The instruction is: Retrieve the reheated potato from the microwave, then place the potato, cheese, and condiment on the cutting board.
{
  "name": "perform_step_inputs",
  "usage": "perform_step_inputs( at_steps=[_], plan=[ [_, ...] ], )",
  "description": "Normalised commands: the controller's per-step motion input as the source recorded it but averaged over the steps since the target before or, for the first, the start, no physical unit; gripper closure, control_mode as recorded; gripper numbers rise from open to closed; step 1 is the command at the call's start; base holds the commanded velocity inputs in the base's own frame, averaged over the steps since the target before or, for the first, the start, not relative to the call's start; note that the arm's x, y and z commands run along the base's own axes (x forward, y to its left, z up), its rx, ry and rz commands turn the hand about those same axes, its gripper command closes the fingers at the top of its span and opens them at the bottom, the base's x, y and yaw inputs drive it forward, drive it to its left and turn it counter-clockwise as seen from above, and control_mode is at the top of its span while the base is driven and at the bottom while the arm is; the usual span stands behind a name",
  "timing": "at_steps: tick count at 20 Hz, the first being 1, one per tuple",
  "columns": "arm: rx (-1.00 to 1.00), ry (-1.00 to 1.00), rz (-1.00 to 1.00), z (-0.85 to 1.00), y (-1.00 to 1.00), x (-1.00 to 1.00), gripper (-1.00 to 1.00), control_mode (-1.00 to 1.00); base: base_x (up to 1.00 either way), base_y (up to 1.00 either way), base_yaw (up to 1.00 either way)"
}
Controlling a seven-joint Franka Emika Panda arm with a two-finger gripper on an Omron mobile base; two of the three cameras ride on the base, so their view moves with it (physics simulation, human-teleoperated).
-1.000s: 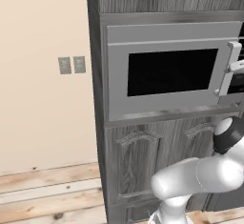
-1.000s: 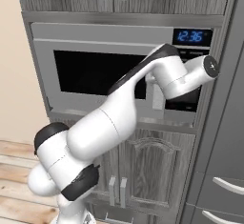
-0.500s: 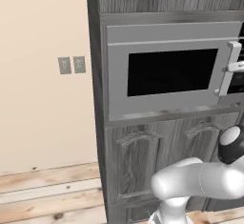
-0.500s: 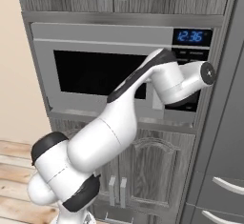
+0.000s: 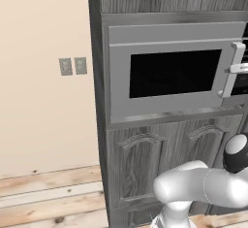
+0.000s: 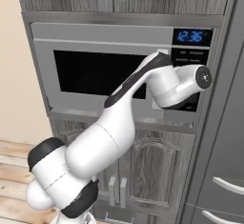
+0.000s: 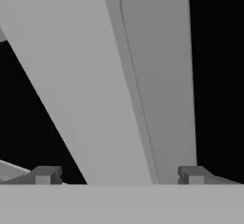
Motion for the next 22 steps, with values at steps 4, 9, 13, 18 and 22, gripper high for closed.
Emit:
perform_step_inputs(
  at_steps=[4,9,13,18,22],
  plan=[
    [0.0,-0.03,-0.08,-0.12,0.57,0.5,-1.0,-1.0,0.0,0.0,0.0],
    [0.0,-0.01,-0.14,-0.15,0.62,0.55,1.0,-1.0,0.0,0.0,0.0],
    [0.0,0.0,-0.19,-0.23,0.59,0.53,1.0,-1.0,0.0,0.0,0.0],
    [0.0,-0.02,-0.2,-0.23,0.53,0.36,1.0,-1.0,0.0,0.0,0.0],
    [0.0,0.0,-0.19,-0.19,0.47,0.26,1.0,-1.0,0.0,0.0,0.0]
  ],
)
